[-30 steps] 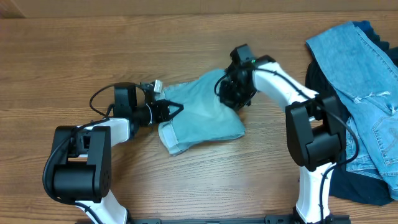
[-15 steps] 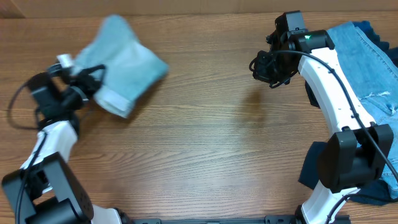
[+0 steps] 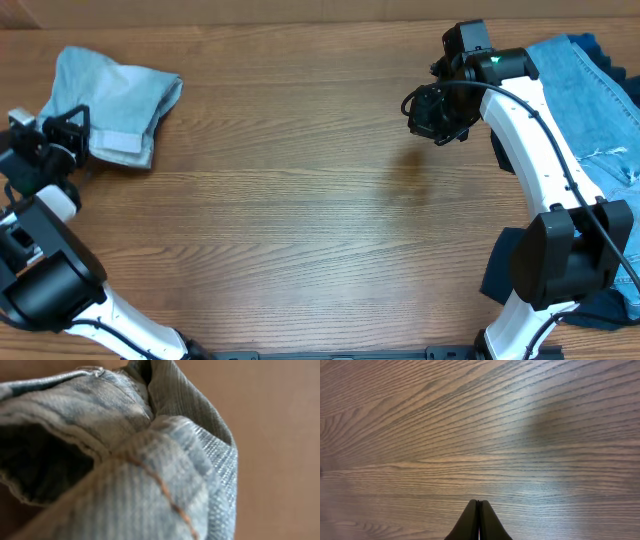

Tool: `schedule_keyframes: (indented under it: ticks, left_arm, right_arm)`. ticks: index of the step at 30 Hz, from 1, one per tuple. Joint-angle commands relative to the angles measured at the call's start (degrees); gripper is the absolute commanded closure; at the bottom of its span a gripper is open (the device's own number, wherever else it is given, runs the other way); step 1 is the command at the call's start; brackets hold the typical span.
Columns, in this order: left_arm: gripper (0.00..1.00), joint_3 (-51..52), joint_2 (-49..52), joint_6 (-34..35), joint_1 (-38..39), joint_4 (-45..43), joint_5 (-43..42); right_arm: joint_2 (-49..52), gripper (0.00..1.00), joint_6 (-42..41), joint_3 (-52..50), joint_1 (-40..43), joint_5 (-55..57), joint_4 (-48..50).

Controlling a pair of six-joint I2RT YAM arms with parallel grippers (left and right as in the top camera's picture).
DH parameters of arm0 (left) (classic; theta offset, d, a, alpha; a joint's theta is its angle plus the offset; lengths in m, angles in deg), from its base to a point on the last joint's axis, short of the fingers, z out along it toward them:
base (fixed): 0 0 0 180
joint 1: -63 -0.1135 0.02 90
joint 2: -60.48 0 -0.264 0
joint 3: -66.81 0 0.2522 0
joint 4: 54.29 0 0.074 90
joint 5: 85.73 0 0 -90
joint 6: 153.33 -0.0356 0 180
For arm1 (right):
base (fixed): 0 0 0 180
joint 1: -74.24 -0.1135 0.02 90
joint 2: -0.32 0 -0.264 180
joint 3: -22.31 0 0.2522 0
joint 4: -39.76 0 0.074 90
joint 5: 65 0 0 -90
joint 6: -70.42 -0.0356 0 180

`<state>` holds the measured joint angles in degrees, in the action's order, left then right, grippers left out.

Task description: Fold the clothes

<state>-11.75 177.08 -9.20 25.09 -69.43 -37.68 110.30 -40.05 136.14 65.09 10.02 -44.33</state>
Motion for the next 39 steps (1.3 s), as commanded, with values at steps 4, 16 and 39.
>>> schedule_keyframes:
  ticks: [4,16,39]
  left_arm:
    - [0.96,-4.72,1.09,3.58,1.46,3.61,0.87]
    - [0.96,-4.72,1.05,5.70,0.59,4.66,16.11]
    - [0.00,-4.72,-36.54,-30.36,-2.80,46.51,15.37]
  right_arm:
    - [-1.75,0.96,-0.98,1.40,-0.17,0.39,-1.07]
    - [-1.75,0.96,-0.98,1.40,-0.15,0.39,-1.42]
    - [-4.42,0.96,-1.84,1.62,-0.15,4.76,-4.68]
